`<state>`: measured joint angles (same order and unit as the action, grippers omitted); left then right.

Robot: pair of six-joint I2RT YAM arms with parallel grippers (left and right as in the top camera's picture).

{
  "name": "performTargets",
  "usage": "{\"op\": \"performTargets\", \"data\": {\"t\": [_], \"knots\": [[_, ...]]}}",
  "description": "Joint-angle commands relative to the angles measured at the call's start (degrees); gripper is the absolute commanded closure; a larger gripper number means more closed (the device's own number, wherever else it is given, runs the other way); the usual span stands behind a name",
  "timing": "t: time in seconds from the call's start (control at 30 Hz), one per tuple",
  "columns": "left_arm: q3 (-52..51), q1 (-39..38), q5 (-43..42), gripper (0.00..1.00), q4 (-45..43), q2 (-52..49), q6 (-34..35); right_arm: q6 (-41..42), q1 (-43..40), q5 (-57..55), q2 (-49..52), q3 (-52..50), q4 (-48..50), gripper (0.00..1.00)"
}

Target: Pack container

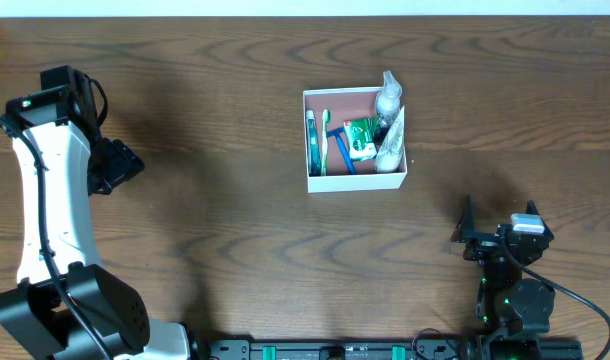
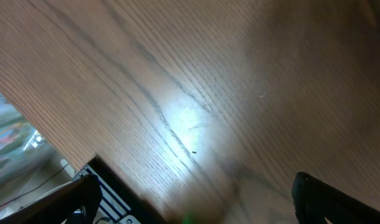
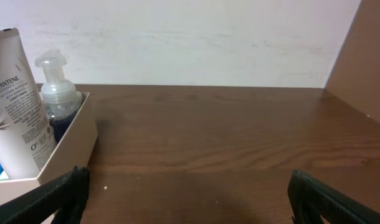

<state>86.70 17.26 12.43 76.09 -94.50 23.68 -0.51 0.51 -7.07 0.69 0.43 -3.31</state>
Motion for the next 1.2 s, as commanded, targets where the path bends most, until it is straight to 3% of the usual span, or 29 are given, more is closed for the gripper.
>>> {"op": "performTargets", "data": {"t": [0.0, 0.33, 0.57, 0.7, 0.83, 1.17], "knots": [[-0.02, 0.35, 0.13, 0.02, 0.9, -0.31, -0.7, -0.42, 0.63, 0.24, -0.35, -0.11, -0.33, 0.01], [-0.9, 0.35, -2.86, 0.02, -7.17, 4.35, -0.55, -0.42, 0.63, 0.24, -0.35, -0.11, -0.33, 0.01], [-1.38, 0.33, -2.73, 0.02, -13.0, 15.85, -2.29, -0.42, 0.63, 0.24, -0.35, -0.11, -0.33, 0.01], [-3.89, -0.98, -2.69, 0.02, -14.01, 24.0, -7.72, -0.42, 0.63, 0.24, -0.35, -0.11, -0.33, 0.01], [-11.78, -3.67, -2.69, 0.02, -18.49, 32.48, -13.64, -0.39, 0.63, 0.24, -0.35, -0.11, -0.33, 0.01], [-39.63, -10.45, -2.75, 0.02, -43.58, 56.17, -14.03, -0.42, 0.63, 0.24, -0.35, -0.11, -0.33, 0.01]]}}
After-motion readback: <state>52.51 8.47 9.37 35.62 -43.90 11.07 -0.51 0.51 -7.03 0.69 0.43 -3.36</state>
